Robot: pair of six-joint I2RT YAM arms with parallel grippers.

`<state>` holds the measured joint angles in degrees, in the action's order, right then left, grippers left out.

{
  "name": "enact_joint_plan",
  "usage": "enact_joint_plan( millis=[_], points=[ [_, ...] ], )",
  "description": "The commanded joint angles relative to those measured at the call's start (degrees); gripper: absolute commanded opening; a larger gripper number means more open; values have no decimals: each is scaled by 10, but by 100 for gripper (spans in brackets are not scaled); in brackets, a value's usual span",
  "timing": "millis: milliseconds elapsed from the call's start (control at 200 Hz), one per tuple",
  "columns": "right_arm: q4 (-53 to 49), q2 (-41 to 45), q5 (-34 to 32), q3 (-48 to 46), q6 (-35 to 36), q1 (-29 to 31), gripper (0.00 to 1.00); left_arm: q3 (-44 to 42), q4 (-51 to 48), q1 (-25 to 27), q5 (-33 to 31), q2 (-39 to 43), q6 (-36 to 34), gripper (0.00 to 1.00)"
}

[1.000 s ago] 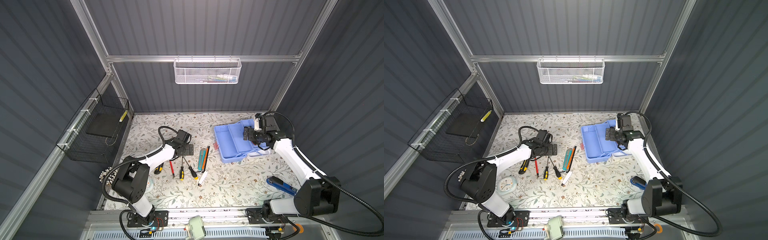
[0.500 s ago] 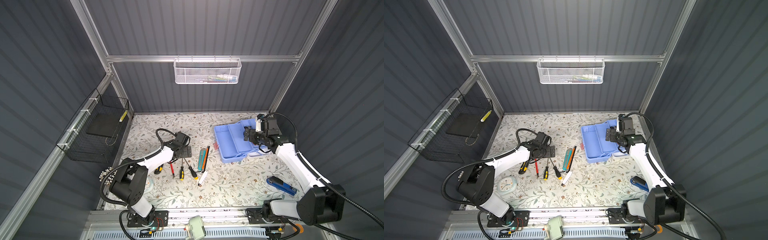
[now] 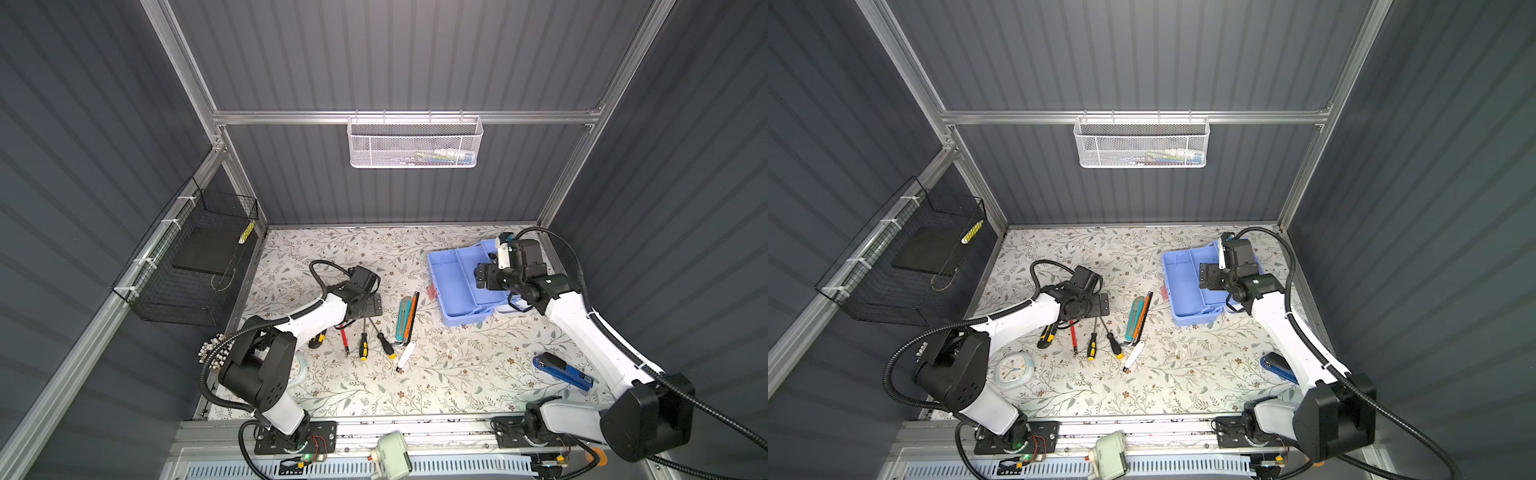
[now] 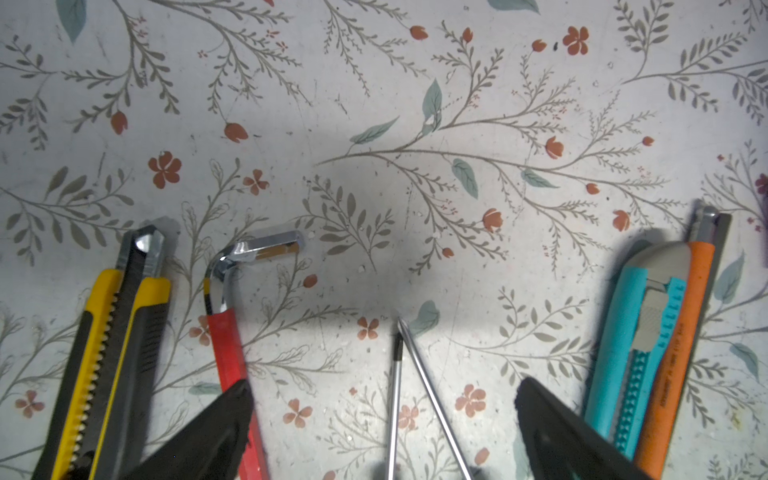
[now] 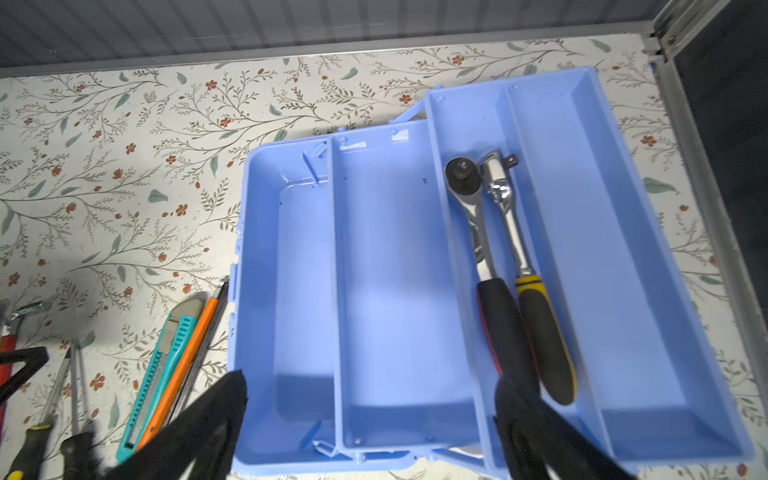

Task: Pack the tool kit
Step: 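Move the right gripper back toward the tools while the left lowers onto a screwdriver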

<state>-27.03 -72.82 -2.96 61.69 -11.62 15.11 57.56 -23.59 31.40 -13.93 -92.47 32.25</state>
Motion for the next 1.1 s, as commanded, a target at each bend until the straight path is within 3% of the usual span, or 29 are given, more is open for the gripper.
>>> enact_joint_plan(
  millis=[0,675,1096],
  points=[
    [-4,8,3,-10,-29,23,92,-11,-11,-3,1,9,13,100],
    [22,-59,5,-10,-130,187,74,-43,-12,-2,7,36,12,98],
    [34,-81,14,-8,-127,194,76,-64,-75,60,-3,59,29,89]
  ],
)
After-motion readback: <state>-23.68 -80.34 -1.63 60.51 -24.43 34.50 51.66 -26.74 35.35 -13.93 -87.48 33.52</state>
